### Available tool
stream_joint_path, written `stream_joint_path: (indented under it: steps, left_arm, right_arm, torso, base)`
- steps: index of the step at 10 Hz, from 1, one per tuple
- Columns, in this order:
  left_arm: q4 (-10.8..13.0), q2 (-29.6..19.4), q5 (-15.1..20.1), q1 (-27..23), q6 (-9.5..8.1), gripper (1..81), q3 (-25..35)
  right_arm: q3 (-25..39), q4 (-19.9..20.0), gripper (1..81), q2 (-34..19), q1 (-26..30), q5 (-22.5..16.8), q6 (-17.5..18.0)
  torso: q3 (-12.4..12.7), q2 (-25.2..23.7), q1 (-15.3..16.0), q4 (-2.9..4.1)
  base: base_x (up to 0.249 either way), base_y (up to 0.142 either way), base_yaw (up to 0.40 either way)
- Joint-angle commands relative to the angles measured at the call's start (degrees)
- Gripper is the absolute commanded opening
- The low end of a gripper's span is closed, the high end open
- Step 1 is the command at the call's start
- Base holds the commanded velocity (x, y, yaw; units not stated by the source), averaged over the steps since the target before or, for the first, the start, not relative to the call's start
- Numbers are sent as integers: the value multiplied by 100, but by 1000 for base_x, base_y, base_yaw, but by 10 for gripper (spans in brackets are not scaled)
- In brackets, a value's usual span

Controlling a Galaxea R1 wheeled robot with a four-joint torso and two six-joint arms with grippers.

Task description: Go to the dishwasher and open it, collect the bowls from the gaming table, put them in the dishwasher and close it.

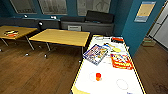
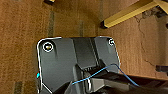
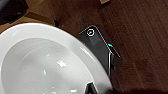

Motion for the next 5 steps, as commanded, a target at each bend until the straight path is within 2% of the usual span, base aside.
stream_joint_path:
  steps: [1, 2, 3, 4, 5]
  left_arm:
    - [-55, -980, 284, -847, -255, 811, 959]
    - [-65, -1307, 328, -1180, -484, 811, 1250]
    - [-100, -1477, 346, -1506, -591, 811, 1411]
    - [-170, -1652, 592, -1934, -688, 811, 1595]
    - [-311, -1811, 1023, -2358, -811, 811, 1754]
  right_arm:
    - [-233, -273, 10, 3, -83, -87, -38]
    - [-216, -325, 10, 57, -92, -87, -56]
    - [-216, -414, 10, 83, -74, -78, -47]
    - [-216, -431, 10, 110, -48, -78, -47]
    - [-207, -431, 10, 145, -21, -86, -47]
  torso:
    - [0, 0, 2, 0]
    - [0, 0, 0, 0]
    - [0, 0, 0, 0]
    - [0, 0, 0, 0]
    - [0, 0, 0, 0]
  base:
    - [0, 0, 0]
    - [0, 0, 0]
    - [0, 0, 0]
    - [0, 0, 0]
    - [0, 0, 0]
